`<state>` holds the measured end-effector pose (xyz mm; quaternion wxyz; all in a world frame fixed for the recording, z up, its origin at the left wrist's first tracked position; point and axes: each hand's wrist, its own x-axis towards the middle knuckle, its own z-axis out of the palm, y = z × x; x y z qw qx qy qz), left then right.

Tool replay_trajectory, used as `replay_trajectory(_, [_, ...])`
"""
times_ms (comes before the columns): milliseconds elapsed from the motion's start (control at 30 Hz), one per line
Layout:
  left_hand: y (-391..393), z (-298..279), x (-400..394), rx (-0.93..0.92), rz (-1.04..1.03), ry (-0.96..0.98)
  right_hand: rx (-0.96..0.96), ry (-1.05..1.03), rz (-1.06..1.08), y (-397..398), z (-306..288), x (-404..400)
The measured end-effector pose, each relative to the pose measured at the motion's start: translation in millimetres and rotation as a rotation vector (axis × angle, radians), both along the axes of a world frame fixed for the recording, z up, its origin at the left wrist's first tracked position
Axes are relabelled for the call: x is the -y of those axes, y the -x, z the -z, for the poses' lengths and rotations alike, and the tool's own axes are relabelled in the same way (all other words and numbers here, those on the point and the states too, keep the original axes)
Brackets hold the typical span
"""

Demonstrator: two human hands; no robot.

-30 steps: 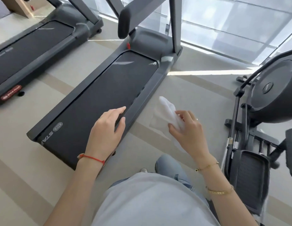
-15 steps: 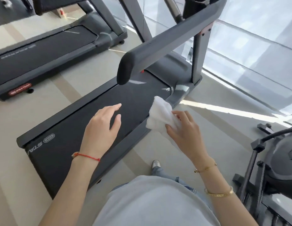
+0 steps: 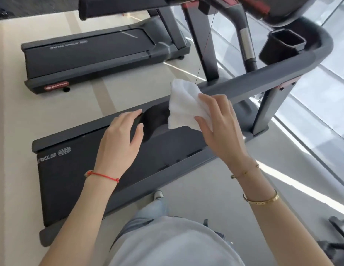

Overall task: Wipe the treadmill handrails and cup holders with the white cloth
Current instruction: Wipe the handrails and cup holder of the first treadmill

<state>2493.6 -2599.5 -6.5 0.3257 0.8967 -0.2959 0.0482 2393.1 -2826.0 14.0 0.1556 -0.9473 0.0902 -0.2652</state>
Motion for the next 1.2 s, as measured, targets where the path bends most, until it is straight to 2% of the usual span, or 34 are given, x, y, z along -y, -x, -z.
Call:
replay_trajectory(100, [-13.4,0.7,16.1,-0.034,-0.019,0.002,-0.047,0.103,-0.058,-33.8,-3.9,12.4])
replay_trajectory(267, [-26.7,3.8,36.9,-0.098,0.016,0.025,-0.181,0.264,-0.292,-67.5,-4.5,23.9])
replay_trajectory(367, [-27.2,7.5,41.3,-0.149,-0.004,0.038,-0.224,0.314,-0.314,-83.5,-0.2,15.0])
replay_trajectory(500, [-23.5,7.1,42.7,-0.207,-0.046,0.063,-0.174,0.276,-0.312,-88.8,4.9,27.6])
replay_trajectory(667, [-16.8,4.5,47.1,-0.229,-0.116,0.082,-0.119,0.244,-0.209,-85.7,2.5,58.4])
replay_trajectory(800, [-12.3,7.7,52.2,-0.244,-0.180,0.131,-0.190,0.313,-0.366,-97.7,3.4,26.0])
replay_trajectory(900, [-8.2,11.0,55.5,-0.246,-0.221,0.169,-0.164,0.342,-0.445,-96.8,6.1,31.9])
replay_trajectory(1033, [-4.2,13.9,56.9,-0.221,-0.263,0.155,-0.097,0.291,-0.300,-90.6,5.1,82.9])
replay_trajectory(1100, [-2.6,14.7,58.5,-0.214,-0.285,0.166,-0.118,0.269,-0.248,-95.1,3.5,81.9])
replay_trajectory(1200, [-1.1,15.8,62.1,-0.219,-0.316,0.209,-0.157,0.321,-0.393,-102.2,5.7,47.7])
